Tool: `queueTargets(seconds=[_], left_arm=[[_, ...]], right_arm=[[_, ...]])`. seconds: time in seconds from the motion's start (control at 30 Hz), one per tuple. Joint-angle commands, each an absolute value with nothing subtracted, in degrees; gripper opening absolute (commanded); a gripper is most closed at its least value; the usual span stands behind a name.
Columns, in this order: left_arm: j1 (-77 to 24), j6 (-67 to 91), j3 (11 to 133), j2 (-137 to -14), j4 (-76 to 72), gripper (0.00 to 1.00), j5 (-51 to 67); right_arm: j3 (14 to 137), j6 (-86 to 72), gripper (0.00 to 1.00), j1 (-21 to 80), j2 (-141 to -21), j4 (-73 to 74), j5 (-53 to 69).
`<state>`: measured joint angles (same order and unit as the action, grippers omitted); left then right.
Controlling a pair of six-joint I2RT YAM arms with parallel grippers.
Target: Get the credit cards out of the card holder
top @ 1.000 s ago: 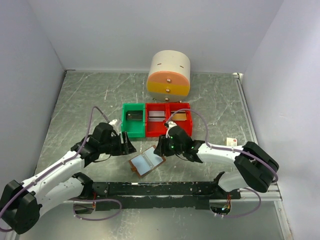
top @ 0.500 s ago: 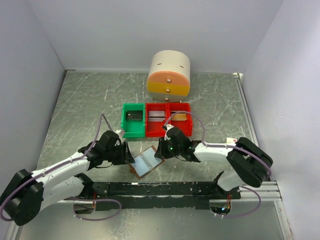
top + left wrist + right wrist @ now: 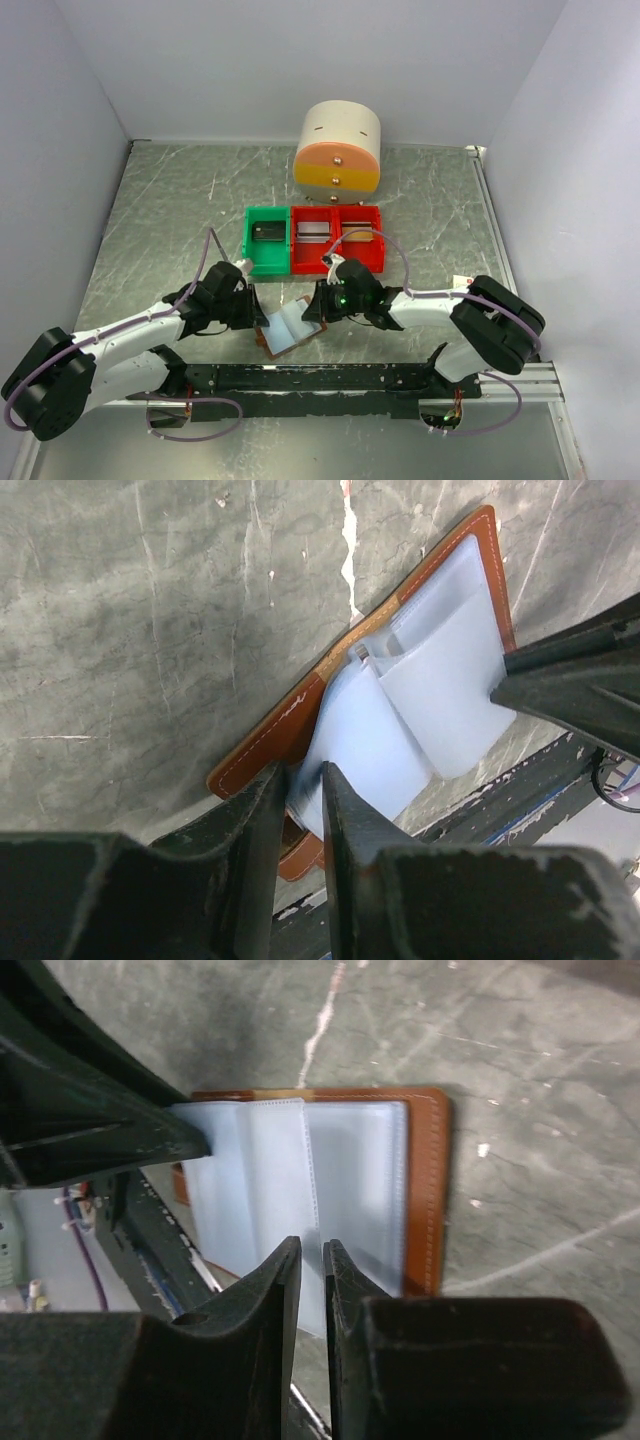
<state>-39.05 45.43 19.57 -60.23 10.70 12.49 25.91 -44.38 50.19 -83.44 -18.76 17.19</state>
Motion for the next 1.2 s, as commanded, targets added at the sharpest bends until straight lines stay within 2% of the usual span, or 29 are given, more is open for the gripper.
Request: queueTargets(seconds=[0.0,0.23,0.5,0.63,0.73,0.87,1.03,1.17], left_arm=[[-39.5,44.8,20.8,-60.6,8.8,0.31,11.0],[-39.5,44.9,21.0,-60.3,9.6,0.29,9.5],[-39.6,45.9,21.6,-58.2,11.8,0.28,6.2],[-39.6,48.0,21.9,-55.2,15.3,0.39,1.9],[-39.6,51.3,22.8,-52.3,21.5,0.53,-4.0],[-39.6,54.0,23.4,-48.2,26.4,0.61,-7.5],[-39.6,52.8,22.0,-44.6,23.7,0.64,-4.6],[-39.6,49.5,21.7,-46.4,19.6,0.65,0.9]], right_arm=[[25.0,-47.0,0.16,50.9,-82.5,-24.9,20.3],[24.7,-48.5,0.17,51.6,-82.9,-28.1,21.8],[28.9,-46.6,0.27,55.0,-87.2,-30.7,27.1],[33.1,-45.4,0.31,58.2,-92.7,-28.9,26.8],[34.4,-46.1,0.33,59.3,-95.7,-29.7,26.1],[33.6,-47.0,0.37,59.5,-95.4,-33.2,27.0],[33.6,-43.9,0.42,59.5,-88.4,-25.7,22.4],[32.9,-42.6,0.44,58.9,-81.3,-14.0,9.9]])
